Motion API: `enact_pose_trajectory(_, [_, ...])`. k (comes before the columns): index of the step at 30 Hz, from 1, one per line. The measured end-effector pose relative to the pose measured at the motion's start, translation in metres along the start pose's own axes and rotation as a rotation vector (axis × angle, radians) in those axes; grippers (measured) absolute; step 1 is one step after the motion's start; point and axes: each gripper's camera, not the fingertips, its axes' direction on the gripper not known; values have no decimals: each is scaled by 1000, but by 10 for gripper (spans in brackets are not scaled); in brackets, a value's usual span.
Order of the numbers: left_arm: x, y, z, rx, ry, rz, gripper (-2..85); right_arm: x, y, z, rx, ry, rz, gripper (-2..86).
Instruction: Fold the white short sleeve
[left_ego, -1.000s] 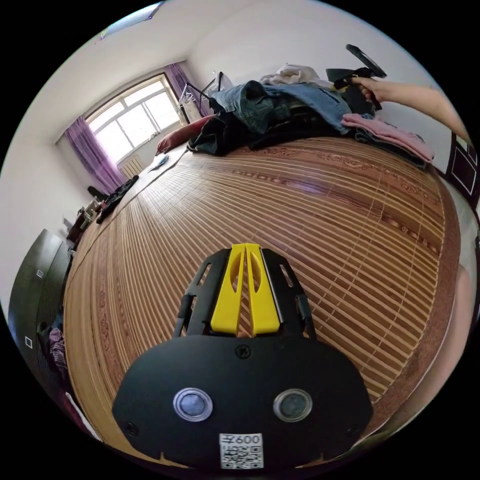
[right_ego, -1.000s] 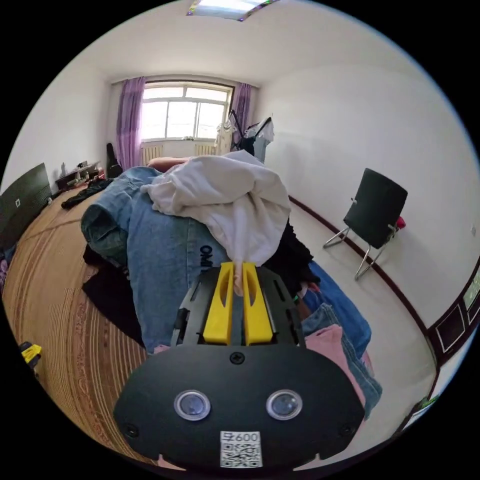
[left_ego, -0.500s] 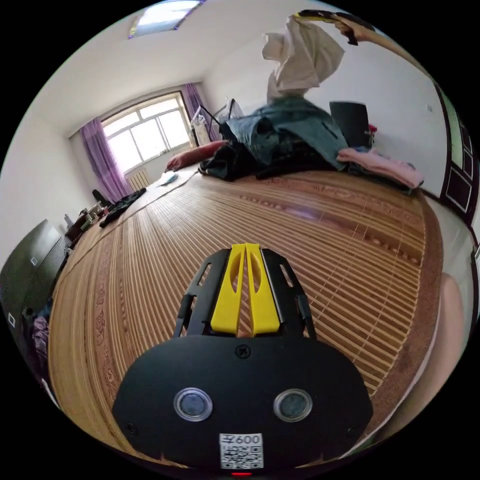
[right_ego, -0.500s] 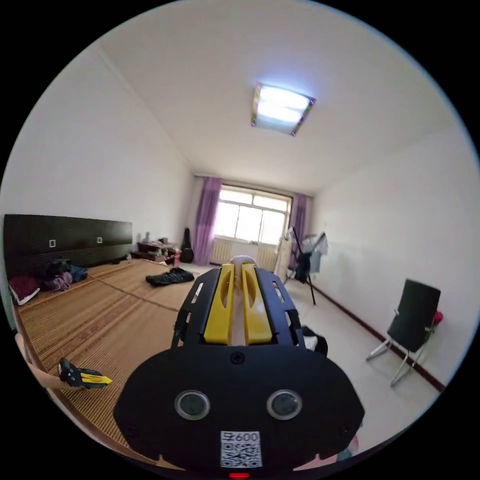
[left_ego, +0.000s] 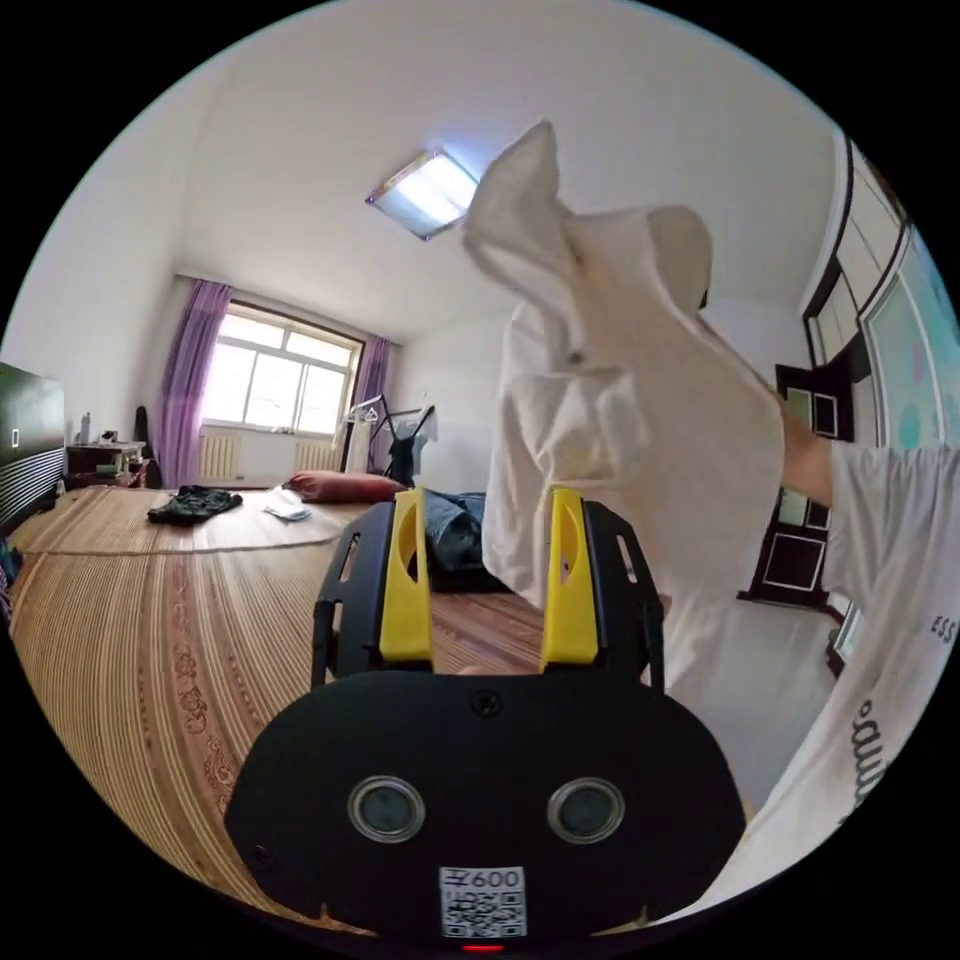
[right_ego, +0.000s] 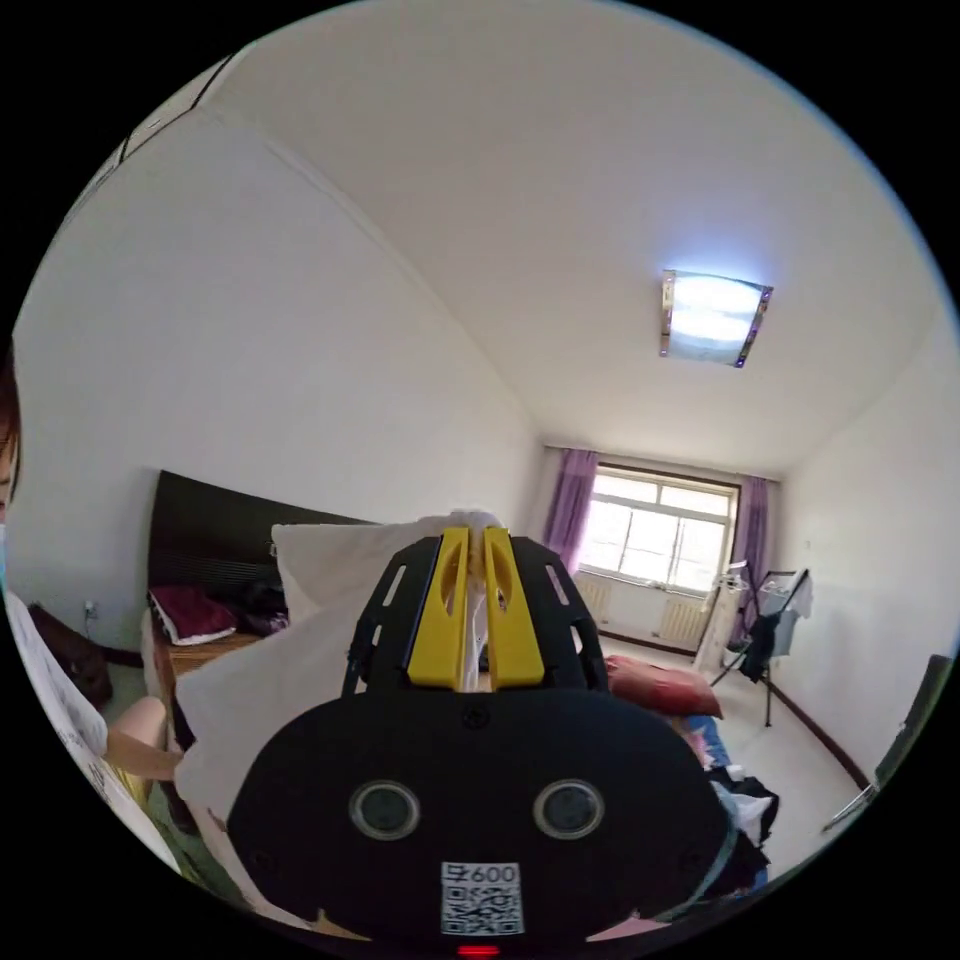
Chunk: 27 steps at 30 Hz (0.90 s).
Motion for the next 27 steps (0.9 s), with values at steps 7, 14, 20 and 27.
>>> enact_pose_trajectory(7, [-1,14,-136,-18,-81,28,150,-50,117,-9,39,-176,49,-9])
enact_pose_trajectory(14, [17,36,-233,-240,-330,329,147,-61,239,-17,-31,-341,47,-8])
enact_pose_trajectory(20, [19,65,-316,-339,-685,264,141,-64,322,-14,-138,-526,-23,-8])
enact_pose_trajectory(27, [65,41,-336,-195,-437,90,160,-69,415,-16,-270,-581,-113,-8])
